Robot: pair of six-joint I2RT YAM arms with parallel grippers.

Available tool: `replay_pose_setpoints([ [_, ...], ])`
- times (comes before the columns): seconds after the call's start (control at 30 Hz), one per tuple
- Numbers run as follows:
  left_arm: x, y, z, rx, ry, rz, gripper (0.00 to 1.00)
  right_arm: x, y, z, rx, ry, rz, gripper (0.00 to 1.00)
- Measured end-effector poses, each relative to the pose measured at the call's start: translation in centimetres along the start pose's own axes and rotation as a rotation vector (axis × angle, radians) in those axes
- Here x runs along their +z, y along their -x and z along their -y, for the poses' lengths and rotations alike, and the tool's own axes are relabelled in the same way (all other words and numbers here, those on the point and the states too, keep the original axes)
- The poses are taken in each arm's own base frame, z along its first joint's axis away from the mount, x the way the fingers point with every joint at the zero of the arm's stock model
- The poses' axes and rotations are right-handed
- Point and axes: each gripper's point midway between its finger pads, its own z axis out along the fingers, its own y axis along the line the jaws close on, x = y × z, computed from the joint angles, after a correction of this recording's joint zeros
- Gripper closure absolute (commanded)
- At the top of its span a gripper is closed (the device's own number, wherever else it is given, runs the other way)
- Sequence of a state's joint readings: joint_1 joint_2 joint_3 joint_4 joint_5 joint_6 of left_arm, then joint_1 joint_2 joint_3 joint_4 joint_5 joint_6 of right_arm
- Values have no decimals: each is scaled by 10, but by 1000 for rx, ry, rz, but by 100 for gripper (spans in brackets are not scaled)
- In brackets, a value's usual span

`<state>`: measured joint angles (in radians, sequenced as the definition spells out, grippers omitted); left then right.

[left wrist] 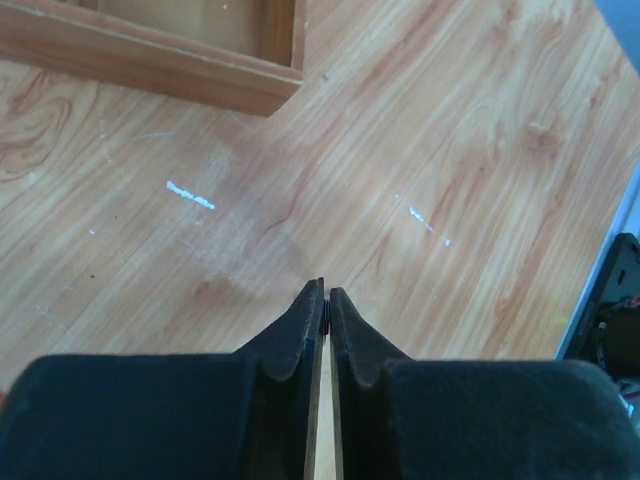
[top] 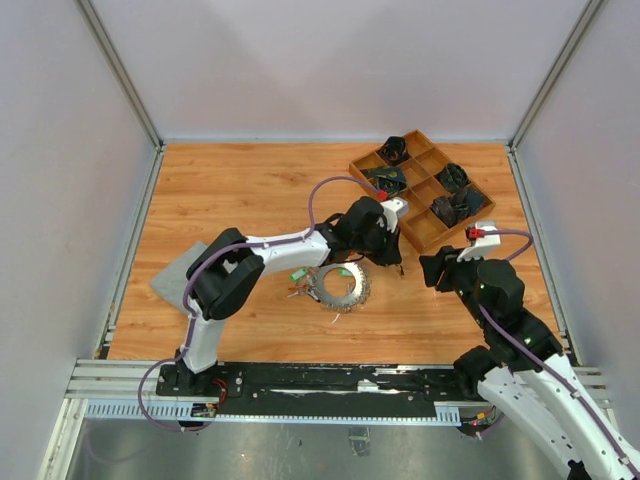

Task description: Put the keys on the keyring

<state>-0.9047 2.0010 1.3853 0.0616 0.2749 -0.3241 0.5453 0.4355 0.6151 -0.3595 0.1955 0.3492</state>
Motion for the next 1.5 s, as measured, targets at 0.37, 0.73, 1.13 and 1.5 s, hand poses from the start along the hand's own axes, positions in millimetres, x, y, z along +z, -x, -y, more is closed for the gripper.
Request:
replay_pose_setpoints([
  [0.37, 3, 8, -4, 0, 22, -14, 64, 12, -25, 2, -3, -24, -107, 52],
  [0.73, -105, 15, -8, 52, 177, 113, 63, 28, -88, -22, -39, 105, -408, 62],
  [1.13, -222, 3, -71, -93, 374, 253, 57, 18, -161, -98, -126, 272, -702, 61],
  [1.5, -284, 14, -77, -5, 476, 318, 54, 43, -190, -133, -116, 216, -795, 62],
])
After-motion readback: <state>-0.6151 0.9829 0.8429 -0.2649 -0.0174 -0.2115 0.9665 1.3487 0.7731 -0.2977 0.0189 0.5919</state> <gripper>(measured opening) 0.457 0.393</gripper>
